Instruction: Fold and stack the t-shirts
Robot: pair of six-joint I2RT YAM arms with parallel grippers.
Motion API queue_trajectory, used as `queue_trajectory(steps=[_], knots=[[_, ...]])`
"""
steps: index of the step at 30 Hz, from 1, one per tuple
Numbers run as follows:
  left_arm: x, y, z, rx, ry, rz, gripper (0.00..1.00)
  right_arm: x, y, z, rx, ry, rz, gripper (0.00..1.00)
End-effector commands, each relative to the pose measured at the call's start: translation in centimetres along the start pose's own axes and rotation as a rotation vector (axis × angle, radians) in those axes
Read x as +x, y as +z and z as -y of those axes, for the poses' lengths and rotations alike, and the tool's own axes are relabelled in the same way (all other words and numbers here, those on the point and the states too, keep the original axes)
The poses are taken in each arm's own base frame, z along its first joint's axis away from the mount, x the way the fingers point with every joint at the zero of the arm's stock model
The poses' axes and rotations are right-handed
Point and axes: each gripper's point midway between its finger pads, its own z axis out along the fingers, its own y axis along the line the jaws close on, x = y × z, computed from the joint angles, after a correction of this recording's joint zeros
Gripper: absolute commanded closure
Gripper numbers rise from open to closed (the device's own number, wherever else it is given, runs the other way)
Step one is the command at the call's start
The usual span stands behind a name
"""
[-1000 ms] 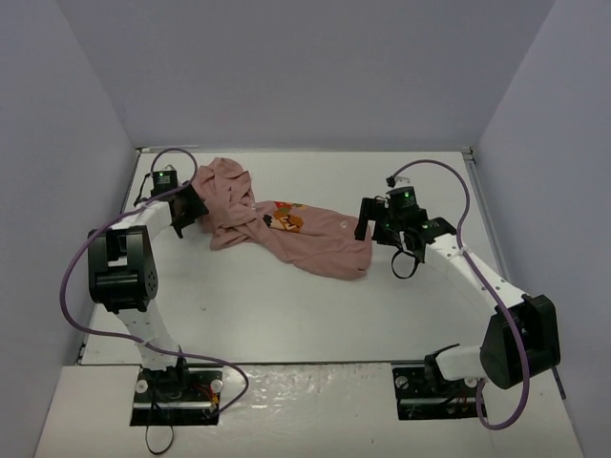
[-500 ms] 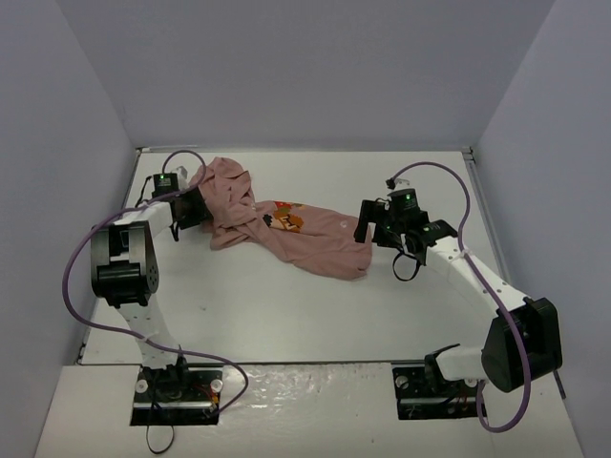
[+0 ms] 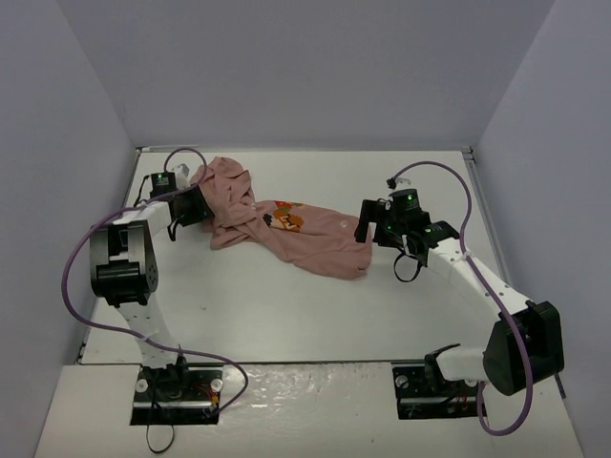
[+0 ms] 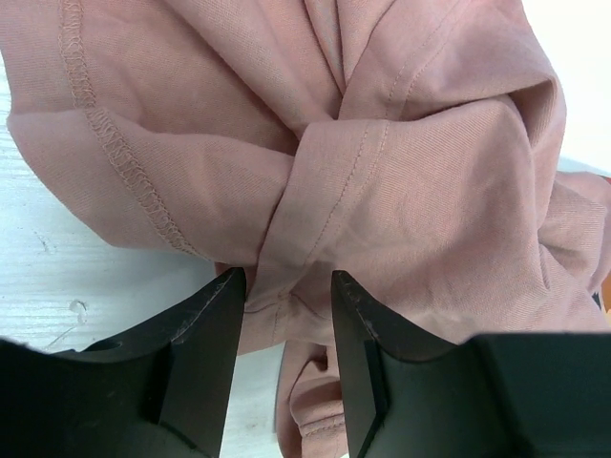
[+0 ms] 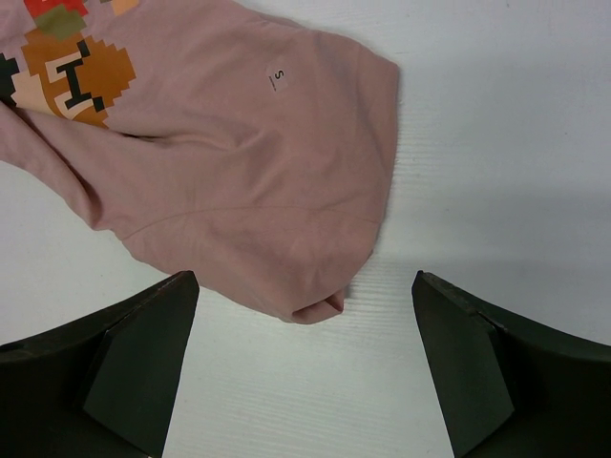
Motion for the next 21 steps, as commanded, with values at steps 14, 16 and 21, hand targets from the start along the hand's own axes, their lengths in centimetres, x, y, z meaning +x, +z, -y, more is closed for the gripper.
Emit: queue_trajectory(steps=[14, 16, 21], knots=[[-1.5, -0.9, 0.6, 0.110, 0.025, 0.062, 0.62, -1.6, -0.9, -1.1, -0.049, -0.007, 0.069, 0.07], [-1.6, -1.0, 0.7, 0.120, 0.029, 0.068, 0.62, -1.5, -0.9, -1.1, -0.051, -0.005, 0.064, 0.07], [-1.8, -0.8, 0.9, 0.130, 0.035, 0.068, 0.62, -1.3, -0.8, -1.1, -0.051, -0.006, 0.061, 0.07]])
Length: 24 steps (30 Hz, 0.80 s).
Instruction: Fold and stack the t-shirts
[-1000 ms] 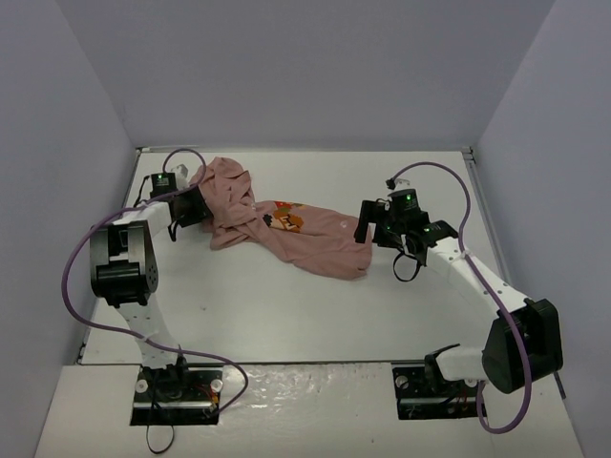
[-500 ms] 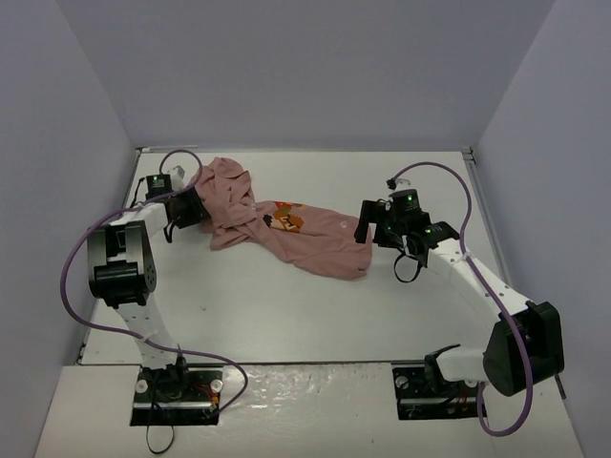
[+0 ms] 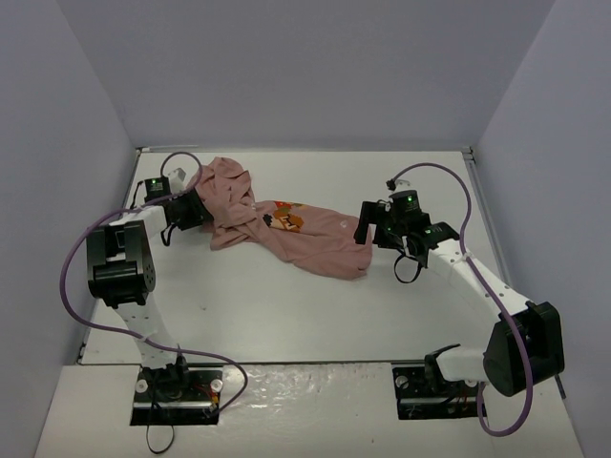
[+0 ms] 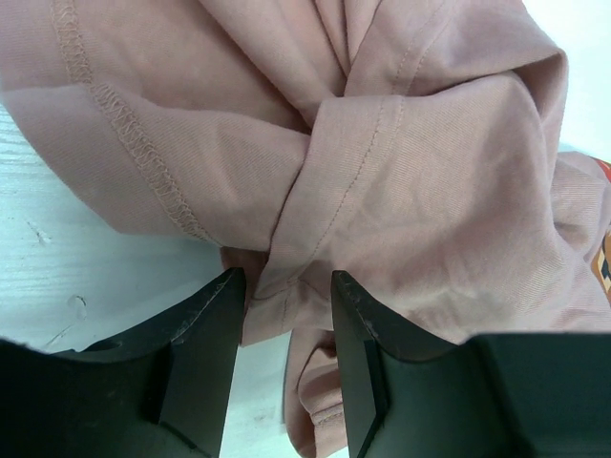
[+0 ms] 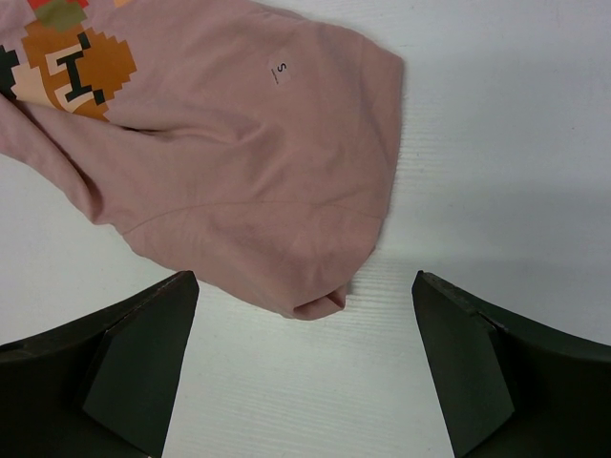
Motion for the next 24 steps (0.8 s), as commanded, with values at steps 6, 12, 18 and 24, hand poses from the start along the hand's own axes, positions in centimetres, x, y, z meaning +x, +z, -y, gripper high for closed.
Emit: queue_trajectory(steps=[6, 12, 18, 24], knots=[[-2.1, -0.3, 1.4, 0.062, 0.063, 0.067, 0.70, -1.8, -1.0, -1.1, -0.048, -0.005, 0.073, 0.07], [-2.1, -0.5, 1.4, 0.062, 0.072, 0.064, 0.97, -1.5, -0.7, -0.8, -0.036, -0.002, 0.067, 0.07], [-3.3, -3.2, 2.9, 0.055, 0.101, 0.081, 1.00, -0.7, -0.8, -0.1, -0.011, -0.005, 0.062, 0.07], [-5.6, -8.5, 5.1, 0.024, 0.122, 0.150, 1.00, 2.7, 0.4, 1.1, 0.002, -0.004, -0.028, 0.12]])
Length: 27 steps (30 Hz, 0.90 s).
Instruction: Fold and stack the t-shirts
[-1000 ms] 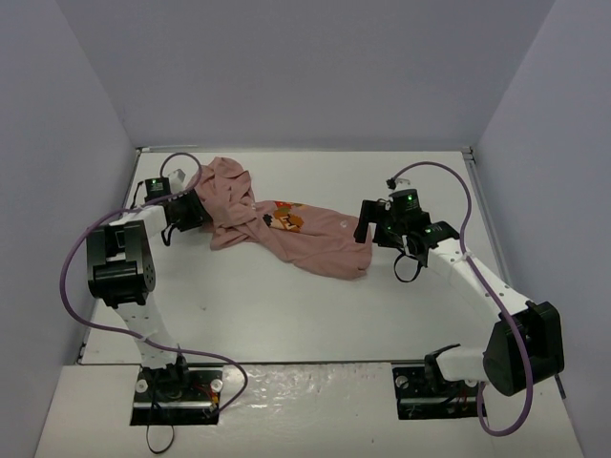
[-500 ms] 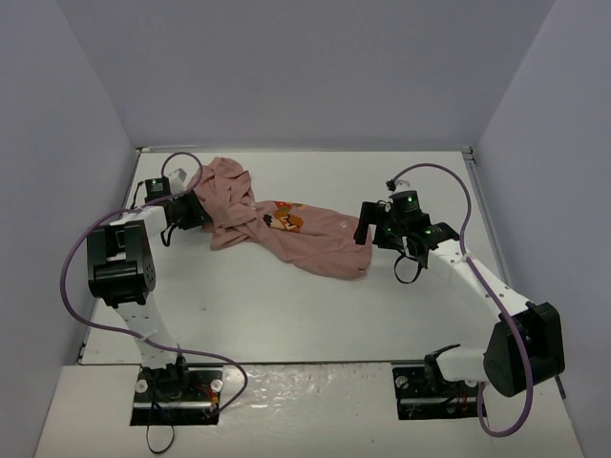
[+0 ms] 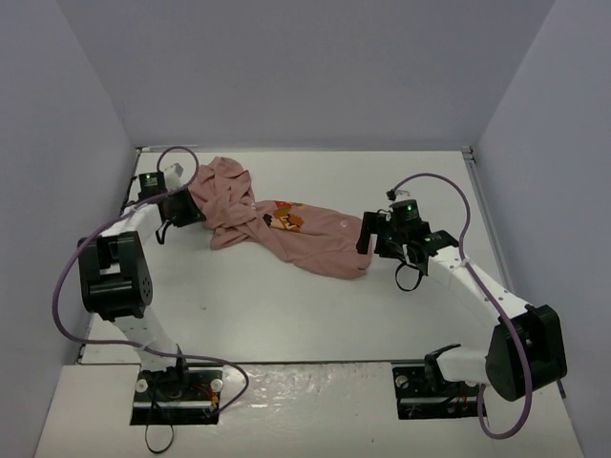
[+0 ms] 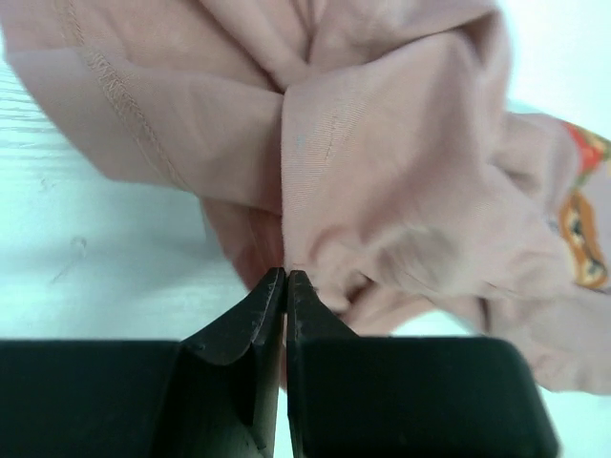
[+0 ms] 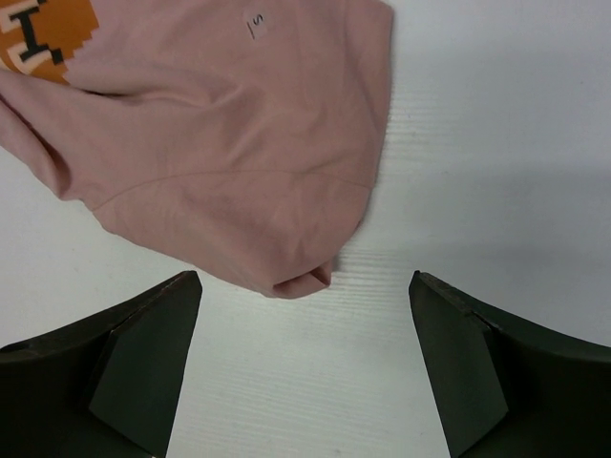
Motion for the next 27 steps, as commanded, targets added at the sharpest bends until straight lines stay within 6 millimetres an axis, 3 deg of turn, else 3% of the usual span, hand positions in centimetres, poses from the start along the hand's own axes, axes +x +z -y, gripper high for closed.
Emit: queue_trajectory(steps=[1, 2, 5, 9, 16, 21, 25, 27], knots=[[-6.0, -7.3, 4.2, 0.009, 0.100, 0.185, 1.00, 1.1, 0.5, 0.3, -0.007, -0.003, -0.014, 0.13], [-6.0, -9.3, 4.8, -0.009, 0.109, 0.198, 1.00, 1.8, 0.8, 0.5, -0.005, -0.003, -0.035, 0.15], [-5.7, -12.4, 5.8, -0.026, 0.121, 0.230, 1.00, 3.4, 1.7, 1.0, 0.008, -0.021, -0.087, 0.18], [-4.4, -14.9, 6.5, -0.024, 0.121, 0.271, 1.00, 4.0, 2.8, 1.4, 0.021, -0.034, -0.115, 0.19], [-0.5, -16.8, 6.1, -0.037, 0.095, 0.291, 1.00, 4.0, 4.8, 0.3, -0.020, -0.015, -0.133, 0.23], [2.8, -16.6, 5.3, -0.047, 0.071, 0.283, 1.00, 5.6, 6.7, 0.0, -0.022, -0.008, -0.204, 0.27], [4.5, -16.7, 4.7, -0.055, 0.074, 0.293, 1.00, 5.9, 7.8, 0.2, -0.012, -0.001, -0.205, 0.37], [4.5, -17.0, 4.7, -0.053, 0.082, 0.317, 1.00, 5.8, 8.2, 0.2, -0.006, -0.001, -0.206, 0.52]])
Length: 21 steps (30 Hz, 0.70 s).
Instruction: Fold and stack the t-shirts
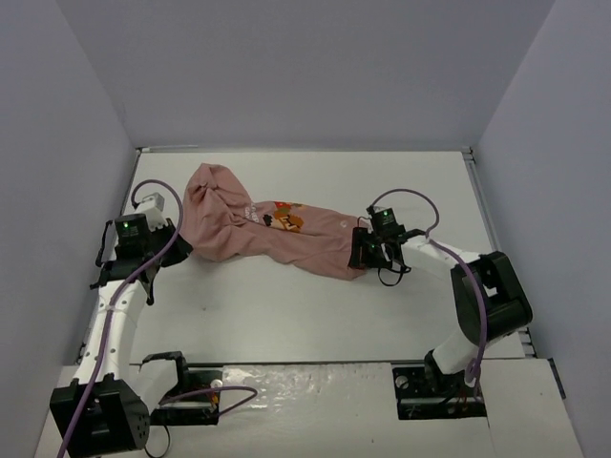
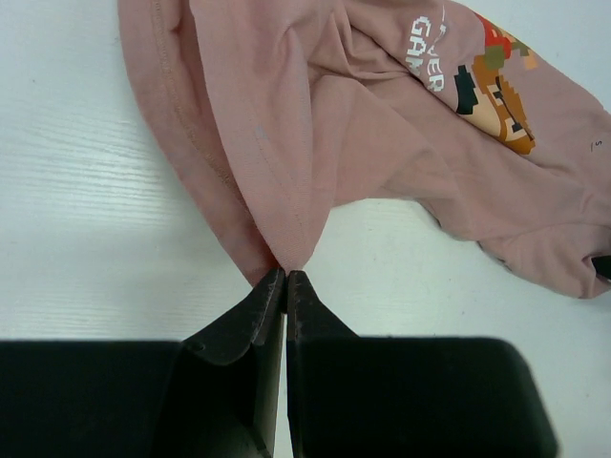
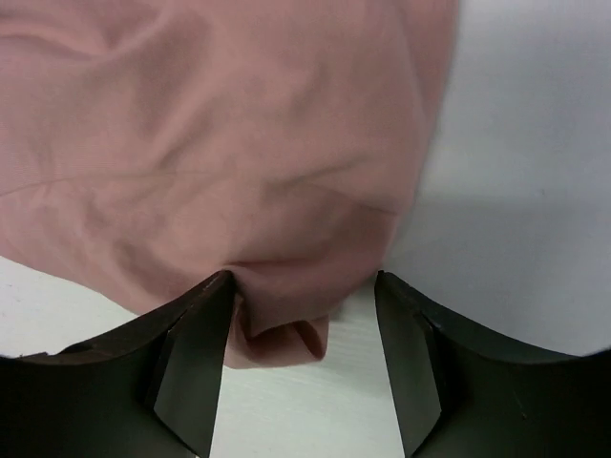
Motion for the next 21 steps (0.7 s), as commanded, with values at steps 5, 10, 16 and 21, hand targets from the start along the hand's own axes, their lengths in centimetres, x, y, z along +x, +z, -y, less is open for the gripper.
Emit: queue_trajectory(steps=[5, 10, 16, 21], knots=[[-2.6, -1.5, 0.8, 0.015, 0.037, 0.159, 1.00, -2.4, -0.4, -3.0, -0.021, -0.005, 0.051, 0.98], [-2.7, -1.6, 0.9, 0.011, 0.040, 0.167, 1.00, -6.2, -6.0, -8.2, 0.048, -0.041, 0.179, 1.00], [-2.8, -1.8, 0.9, 0.013, 0.041, 0.174, 1.00, -7.8, -11.0, -10.8, 0.116, -0.031, 0.266, 0.72], [-2.8, -2.0, 1.0, 0.015, 0.040, 0.181, 1.00, -4.4, -11.4, -6.5, 0.186, -0.022, 0.252, 0.57]])
